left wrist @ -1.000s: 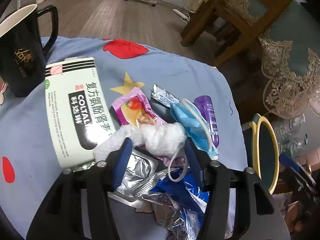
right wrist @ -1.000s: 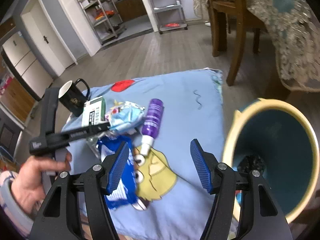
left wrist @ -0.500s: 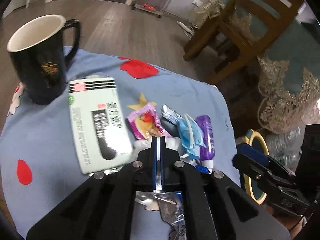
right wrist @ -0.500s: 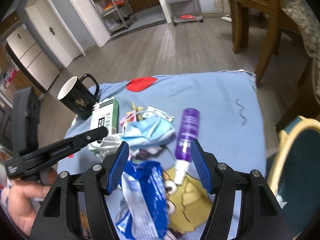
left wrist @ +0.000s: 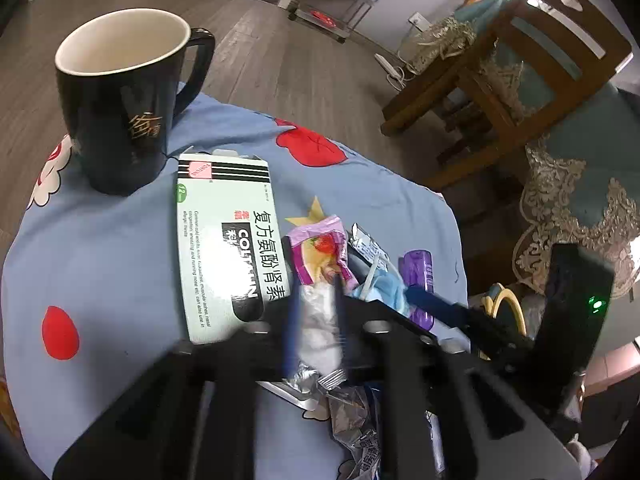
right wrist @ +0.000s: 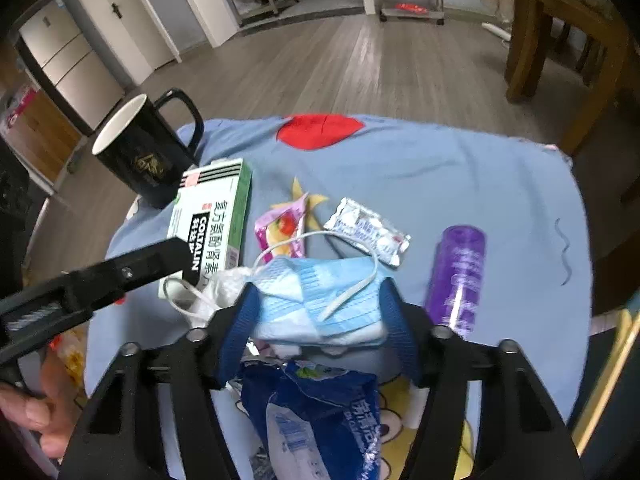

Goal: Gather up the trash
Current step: 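Grasp the light-blue face mask with the right gripper, then carry the tissue in the left gripper and mask in the right over the bin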

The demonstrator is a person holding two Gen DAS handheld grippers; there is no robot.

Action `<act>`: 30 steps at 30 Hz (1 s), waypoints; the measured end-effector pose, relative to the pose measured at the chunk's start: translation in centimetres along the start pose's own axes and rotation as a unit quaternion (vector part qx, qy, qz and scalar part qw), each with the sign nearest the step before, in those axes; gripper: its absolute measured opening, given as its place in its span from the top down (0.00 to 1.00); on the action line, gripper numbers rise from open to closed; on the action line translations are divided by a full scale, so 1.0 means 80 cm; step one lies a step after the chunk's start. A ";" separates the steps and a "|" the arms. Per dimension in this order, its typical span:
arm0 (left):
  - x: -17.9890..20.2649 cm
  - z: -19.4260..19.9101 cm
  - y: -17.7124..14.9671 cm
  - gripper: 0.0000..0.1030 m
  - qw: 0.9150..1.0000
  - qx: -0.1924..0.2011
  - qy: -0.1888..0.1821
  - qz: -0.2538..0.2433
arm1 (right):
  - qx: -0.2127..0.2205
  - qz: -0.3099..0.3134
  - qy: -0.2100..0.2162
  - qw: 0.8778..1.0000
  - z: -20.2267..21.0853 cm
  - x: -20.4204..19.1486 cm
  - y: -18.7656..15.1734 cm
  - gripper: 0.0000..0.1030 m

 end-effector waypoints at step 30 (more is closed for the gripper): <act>0.057 -0.059 -0.056 0.51 0.980 -0.011 0.092 -0.177 | 0.139 -0.089 0.010 0.986 0.207 0.091 -0.051 0.95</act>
Point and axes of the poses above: each gripper's, at about its wrist camera, not at the fingertips, and z roughly against the way its jaws point, x to its right, y to its top, the point moved 9 cm from there along -z, roughly the way its jaws point, and after that the axes turned 13 degrees about z, right-handed, at the moved point
